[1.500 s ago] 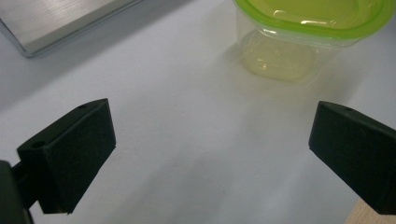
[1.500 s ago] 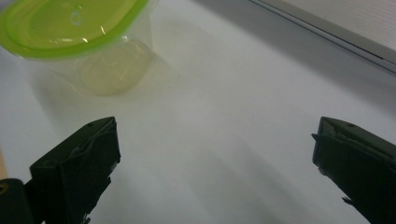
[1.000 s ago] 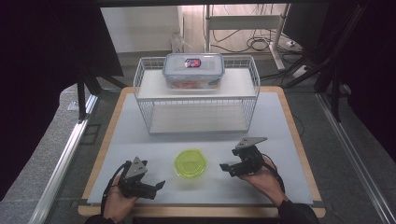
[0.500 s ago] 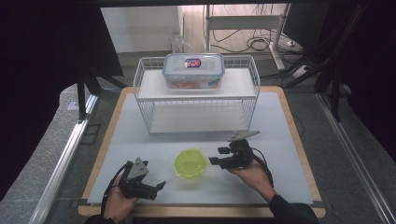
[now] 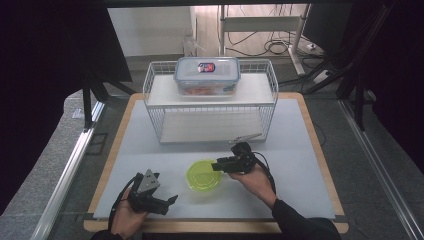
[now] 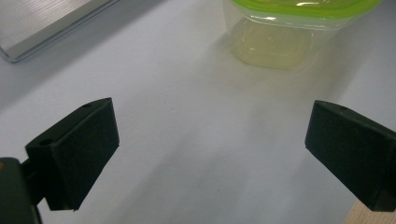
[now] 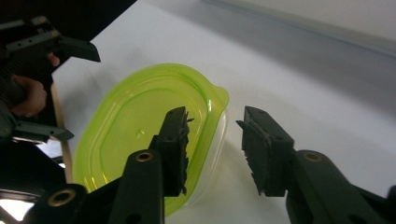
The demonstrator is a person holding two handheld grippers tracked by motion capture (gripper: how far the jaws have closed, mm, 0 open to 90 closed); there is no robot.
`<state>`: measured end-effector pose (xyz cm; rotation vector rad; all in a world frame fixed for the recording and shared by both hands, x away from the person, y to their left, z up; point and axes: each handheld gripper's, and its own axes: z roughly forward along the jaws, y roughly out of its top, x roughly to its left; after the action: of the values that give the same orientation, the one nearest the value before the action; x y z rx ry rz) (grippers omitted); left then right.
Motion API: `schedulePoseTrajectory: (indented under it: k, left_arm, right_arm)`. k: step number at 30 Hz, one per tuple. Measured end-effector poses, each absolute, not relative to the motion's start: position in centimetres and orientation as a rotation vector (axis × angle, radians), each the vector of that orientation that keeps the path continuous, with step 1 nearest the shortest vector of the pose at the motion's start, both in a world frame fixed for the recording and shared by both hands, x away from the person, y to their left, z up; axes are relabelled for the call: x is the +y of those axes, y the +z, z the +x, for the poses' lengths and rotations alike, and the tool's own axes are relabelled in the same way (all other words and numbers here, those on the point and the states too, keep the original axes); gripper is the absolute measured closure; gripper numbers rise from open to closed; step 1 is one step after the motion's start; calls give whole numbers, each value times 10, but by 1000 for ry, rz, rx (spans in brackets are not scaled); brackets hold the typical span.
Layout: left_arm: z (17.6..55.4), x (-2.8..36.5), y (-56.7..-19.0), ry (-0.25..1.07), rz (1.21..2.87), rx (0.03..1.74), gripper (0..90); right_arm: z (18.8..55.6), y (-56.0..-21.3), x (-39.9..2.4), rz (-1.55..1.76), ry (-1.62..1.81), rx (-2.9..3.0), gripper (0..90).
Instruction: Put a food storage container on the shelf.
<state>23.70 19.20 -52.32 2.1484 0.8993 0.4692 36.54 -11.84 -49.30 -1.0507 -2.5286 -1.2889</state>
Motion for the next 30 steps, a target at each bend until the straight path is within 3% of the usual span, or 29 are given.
schedulePoseTrajectory:
  k: [6, 11, 30]
  left_arm:
    - [237, 191, -523, 474, 2155, 891, 30]
    - [236, 190, -523, 478, 2158, 884, 31]
    - [235, 194, -519, 498, 2103, 897, 29]
  right_arm:
    - [373, -501, -123, -1100, -1264, -2393, 681]
    - [376, -503, -124, -1094, -1251, -2290, 798]
    - [373, -475, -136, -1067, -1372, -2163, 838]
